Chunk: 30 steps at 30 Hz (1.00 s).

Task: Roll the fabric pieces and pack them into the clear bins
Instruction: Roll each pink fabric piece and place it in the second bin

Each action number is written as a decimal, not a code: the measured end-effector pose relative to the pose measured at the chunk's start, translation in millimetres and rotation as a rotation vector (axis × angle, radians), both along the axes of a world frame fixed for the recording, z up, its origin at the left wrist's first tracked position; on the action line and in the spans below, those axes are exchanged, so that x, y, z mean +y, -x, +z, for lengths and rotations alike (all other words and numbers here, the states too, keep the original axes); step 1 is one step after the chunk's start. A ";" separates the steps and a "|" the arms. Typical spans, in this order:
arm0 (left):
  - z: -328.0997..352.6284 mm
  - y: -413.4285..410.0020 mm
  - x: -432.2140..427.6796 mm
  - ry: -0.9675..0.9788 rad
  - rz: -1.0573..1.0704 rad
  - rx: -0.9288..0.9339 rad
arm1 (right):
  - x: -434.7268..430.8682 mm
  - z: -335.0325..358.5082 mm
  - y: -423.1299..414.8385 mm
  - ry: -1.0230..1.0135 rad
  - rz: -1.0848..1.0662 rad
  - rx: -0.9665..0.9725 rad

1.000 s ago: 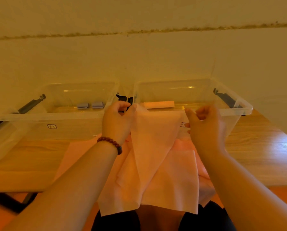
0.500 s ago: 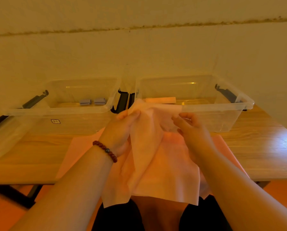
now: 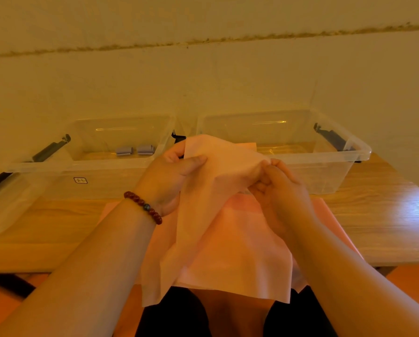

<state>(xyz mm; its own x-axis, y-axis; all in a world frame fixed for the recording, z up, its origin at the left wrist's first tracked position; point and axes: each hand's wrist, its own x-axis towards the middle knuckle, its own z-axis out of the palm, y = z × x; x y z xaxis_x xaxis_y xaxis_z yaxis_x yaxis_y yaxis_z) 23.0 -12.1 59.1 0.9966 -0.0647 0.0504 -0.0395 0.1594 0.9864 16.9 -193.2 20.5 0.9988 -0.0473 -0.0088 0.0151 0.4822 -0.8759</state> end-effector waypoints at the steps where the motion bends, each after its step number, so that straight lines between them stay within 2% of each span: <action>1: 0.6 -1.5 -1.3 -0.001 0.003 -0.013 | 0.4 0.2 -0.9 -0.070 0.034 0.020; 3: 3.9 -6.4 -2.9 0.019 0.015 -0.007 | -0.4 3.5 -1.1 -0.132 0.158 0.059; 6: 10.6 -13.5 -0.2 0.069 -0.041 0.014 | -3.3 10.4 2.3 0.122 0.302 0.022; 10: 13.5 -20.6 3.6 -0.053 -0.163 -0.007 | -11.5 23.8 -12.5 0.113 0.060 -0.041; 13: 13.2 -31.0 -2.8 -0.152 0.035 0.003 | -14.0 36.6 -22.5 0.336 -0.126 -0.114; 16: 17.3 -41.4 -9.8 -0.395 0.286 -0.056 | -12.4 44.4 -30.5 0.505 -0.274 -0.148; 19: 22.8 -49.3 -15.0 -0.458 0.404 -0.077 | -12.0 55.3 -36.6 0.634 -0.396 -0.160; 23: 22.0 -53.9 -14.7 -0.491 0.440 -0.037 | -17.6 56.2 -39.8 0.703 -0.333 -0.088; 27: 13.9 -48.0 -13.0 -0.423 0.357 0.032 | -24.2 40.8 -40.3 0.914 -0.383 -0.079; 30: 4.7 -41.3 -12.5 -0.556 0.333 -0.048 | -27.5 30.9 -38.3 1.053 -0.344 -0.063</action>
<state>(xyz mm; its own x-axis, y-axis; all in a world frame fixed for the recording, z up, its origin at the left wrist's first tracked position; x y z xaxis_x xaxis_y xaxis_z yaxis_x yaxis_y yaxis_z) 64.3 -24.6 63.8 0.9652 0.2185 0.1436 -0.0449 -0.4025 0.9143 55.2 -220.7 51.4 0.9281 -0.2767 0.2491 0.0638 -0.5409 -0.8387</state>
